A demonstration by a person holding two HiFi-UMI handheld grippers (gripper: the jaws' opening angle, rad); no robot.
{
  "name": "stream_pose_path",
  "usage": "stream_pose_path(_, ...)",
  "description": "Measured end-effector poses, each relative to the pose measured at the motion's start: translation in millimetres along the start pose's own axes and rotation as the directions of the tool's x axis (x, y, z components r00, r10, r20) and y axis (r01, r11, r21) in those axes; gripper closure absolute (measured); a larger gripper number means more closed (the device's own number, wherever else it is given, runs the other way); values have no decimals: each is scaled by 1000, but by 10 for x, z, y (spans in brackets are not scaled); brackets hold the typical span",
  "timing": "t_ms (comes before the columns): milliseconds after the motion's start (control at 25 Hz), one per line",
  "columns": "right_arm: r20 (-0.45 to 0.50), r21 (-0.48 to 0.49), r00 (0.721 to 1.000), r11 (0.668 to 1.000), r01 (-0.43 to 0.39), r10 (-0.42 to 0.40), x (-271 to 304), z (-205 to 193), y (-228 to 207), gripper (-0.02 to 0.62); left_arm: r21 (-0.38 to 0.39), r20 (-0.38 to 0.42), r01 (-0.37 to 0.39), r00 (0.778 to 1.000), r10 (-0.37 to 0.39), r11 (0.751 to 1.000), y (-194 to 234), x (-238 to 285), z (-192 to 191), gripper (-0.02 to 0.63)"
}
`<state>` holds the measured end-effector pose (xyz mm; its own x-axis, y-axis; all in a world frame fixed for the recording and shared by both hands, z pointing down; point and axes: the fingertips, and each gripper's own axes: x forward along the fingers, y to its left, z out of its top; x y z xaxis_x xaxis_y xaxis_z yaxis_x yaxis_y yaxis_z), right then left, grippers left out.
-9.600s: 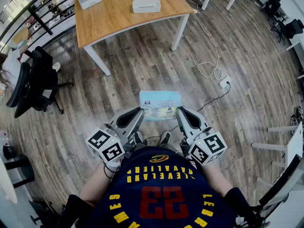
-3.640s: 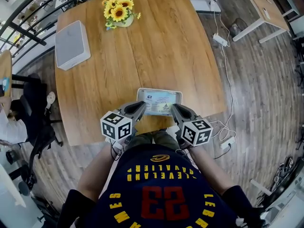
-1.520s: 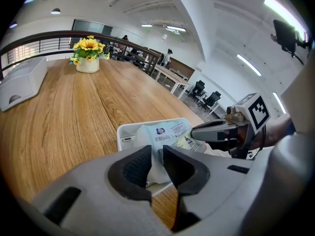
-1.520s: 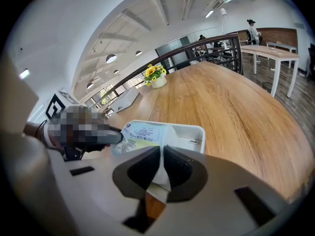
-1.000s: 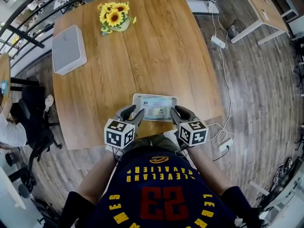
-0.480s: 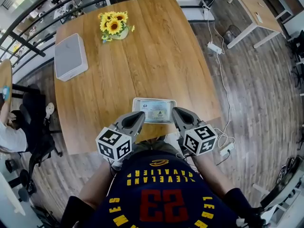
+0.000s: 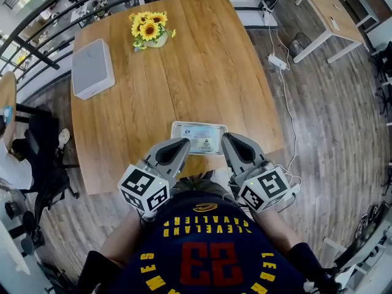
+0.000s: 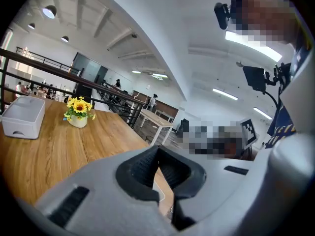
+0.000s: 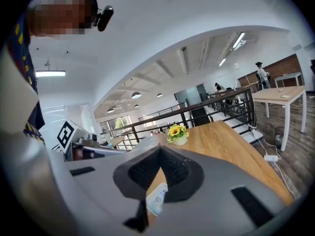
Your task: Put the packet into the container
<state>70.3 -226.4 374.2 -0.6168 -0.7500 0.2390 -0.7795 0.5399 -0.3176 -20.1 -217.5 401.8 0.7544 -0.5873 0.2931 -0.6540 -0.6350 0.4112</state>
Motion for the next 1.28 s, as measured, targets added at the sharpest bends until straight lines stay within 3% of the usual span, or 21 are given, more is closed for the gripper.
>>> stream_pose_path(1280,19,-72,1000,997,19,-17,-22,30,121,583,-2,-3,1,1000,-1,1000,-58,-14,-5,597)
